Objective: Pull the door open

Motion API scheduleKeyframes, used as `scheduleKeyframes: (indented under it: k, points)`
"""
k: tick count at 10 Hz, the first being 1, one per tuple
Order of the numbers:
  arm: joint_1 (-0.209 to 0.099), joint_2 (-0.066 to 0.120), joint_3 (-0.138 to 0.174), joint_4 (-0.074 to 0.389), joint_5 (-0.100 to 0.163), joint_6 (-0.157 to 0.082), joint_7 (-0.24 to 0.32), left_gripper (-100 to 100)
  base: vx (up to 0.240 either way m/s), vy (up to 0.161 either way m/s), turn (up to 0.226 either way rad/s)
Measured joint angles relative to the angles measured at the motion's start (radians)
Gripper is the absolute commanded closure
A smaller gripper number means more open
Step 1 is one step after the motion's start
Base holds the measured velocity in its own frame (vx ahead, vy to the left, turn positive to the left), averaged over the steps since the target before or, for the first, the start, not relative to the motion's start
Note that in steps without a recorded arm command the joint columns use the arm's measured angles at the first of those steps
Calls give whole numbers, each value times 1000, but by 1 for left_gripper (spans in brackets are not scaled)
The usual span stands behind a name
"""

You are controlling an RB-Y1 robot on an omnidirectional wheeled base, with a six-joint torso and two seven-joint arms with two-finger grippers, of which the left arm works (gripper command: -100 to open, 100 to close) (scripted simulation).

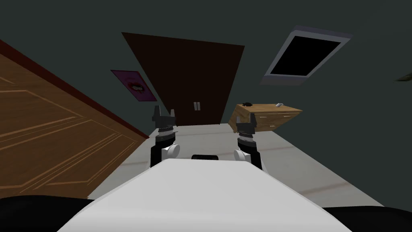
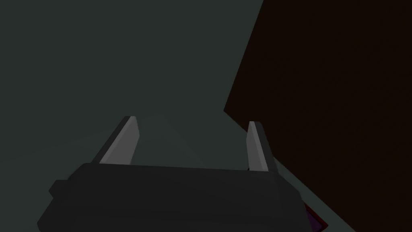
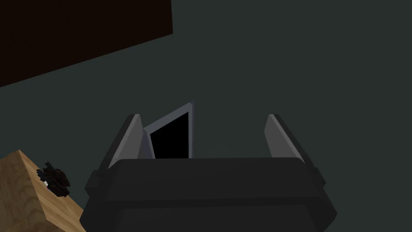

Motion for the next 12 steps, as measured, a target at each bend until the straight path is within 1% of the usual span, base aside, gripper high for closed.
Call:
scheduleKeyframes:
  k: [1,3,4,6,7,9,12]
  points:
    - [-14,10,10,22,2,5,2,-100,198,4,-16]
    - [-35,20,16,60,-3,21,-3,-100,184,0,-10]
    - [-36,28,17,83,-4,20,-4,-100,152,9,-6]
    - [-50,40,26,120,-5,27,-4,-100,141,6,-11]
    - [-61,49,34,148,-4,26,-2,-100,119,18,-10]
    - [-72,61,40,199,-7,24,-3,-100,140,3,-18]
    - [-108,72,54,269,-11,45,-9,-100,122,8,-10]
